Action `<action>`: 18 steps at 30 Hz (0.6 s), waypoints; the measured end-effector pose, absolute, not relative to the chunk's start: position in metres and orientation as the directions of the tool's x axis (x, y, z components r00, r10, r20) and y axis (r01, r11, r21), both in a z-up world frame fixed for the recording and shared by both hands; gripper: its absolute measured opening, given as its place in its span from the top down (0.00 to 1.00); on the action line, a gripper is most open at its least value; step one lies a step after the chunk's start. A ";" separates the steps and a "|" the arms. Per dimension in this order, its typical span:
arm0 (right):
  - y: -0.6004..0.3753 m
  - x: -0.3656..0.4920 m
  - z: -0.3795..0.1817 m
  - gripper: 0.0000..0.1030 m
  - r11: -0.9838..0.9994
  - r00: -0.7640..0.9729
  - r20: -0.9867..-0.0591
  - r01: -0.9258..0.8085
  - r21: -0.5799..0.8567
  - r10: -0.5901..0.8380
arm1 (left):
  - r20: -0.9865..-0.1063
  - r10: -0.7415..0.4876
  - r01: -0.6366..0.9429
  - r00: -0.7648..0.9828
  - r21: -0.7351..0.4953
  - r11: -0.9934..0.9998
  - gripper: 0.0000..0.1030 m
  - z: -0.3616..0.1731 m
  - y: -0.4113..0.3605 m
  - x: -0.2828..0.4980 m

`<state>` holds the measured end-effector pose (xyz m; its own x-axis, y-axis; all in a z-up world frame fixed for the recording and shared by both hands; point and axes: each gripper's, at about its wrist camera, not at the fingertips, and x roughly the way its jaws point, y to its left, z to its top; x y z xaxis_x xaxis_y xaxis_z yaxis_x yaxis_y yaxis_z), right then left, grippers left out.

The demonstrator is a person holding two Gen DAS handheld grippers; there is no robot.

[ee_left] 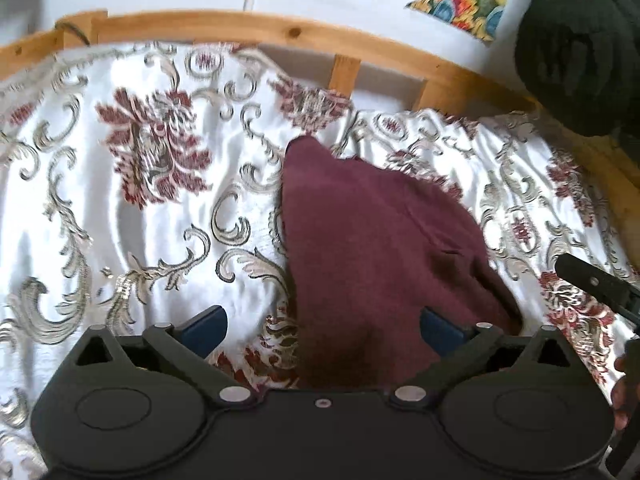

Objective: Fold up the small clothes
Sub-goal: 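Release the shirt and pull both grippers back from it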

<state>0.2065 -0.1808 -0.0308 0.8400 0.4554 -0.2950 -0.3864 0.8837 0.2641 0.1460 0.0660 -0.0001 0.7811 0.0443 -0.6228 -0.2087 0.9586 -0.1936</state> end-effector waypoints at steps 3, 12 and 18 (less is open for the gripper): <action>-0.190 0.174 -0.020 0.00 0.889 0.856 -0.263 -0.386 0.247 0.445 | -0.584 0.069 -0.214 0.809 -0.184 0.959 0.01 0.012 0.053 0.121; -0.206 0.089 0.001 0.00 0.900 0.880 -0.199 -0.403 0.165 0.431 | -0.538 0.104 -0.157 0.836 -0.053 0.986 0.01 0.028 0.008 0.062; -0.216 0.057 -0.004 0.00 0.906 0.887 -0.202 -0.381 0.183 0.414 | -0.498 0.120 -0.166 0.859 -0.049 0.985 0.01 0.031 -0.001 0.036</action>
<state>0.0575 -0.2158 -0.0041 0.8875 0.4142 -0.2021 -0.3812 0.9061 0.1835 0.0362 -0.0005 0.0315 0.8588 0.1201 -0.4980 -0.1660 0.9849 -0.0489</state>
